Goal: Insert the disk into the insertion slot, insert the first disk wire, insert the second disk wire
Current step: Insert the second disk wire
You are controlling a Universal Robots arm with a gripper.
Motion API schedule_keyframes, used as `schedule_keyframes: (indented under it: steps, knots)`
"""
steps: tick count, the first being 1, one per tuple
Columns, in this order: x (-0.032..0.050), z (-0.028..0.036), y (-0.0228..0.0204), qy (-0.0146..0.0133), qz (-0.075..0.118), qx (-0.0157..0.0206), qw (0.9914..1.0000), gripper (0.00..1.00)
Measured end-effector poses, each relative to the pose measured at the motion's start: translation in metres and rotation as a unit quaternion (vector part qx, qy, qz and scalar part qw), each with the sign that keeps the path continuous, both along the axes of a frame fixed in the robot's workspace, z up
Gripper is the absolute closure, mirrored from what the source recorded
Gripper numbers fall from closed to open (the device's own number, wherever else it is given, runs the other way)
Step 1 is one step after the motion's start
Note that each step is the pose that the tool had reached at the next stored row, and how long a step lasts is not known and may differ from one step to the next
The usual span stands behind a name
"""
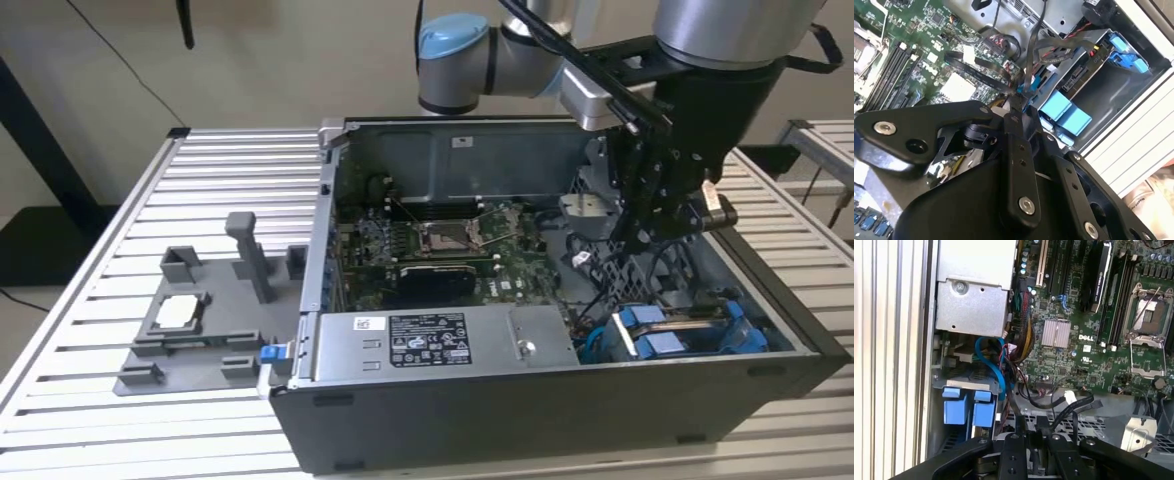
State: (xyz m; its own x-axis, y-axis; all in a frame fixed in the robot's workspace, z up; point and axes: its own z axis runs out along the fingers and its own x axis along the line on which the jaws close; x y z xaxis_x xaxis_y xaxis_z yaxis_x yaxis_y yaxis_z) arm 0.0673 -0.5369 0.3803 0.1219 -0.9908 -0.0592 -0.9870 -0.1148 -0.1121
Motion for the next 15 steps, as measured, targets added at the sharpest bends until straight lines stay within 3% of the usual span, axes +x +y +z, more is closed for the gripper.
schedule_keyframes:
  steps: [2,6,9,14,15]
  knots:
    - [-0.0003,-0.0003,-0.0019,-0.0002,0.0,0.0001,1.0,0.84]
    - [-0.0005,-0.0007,-0.0131,-0.0002,0.0,0.0004,1.0,0.85]
    - [-0.0003,-0.0016,-0.0188,-0.0002,0.0,0.0004,1.0,0.85]
    - [0.0002,-0.0027,-0.022,-0.0001,0.0,0.0003,1.0,0.83]
    - [0.0002,-0.0029,-0.022,-0.0001,0.001,-0.0006,1.0,0.77]
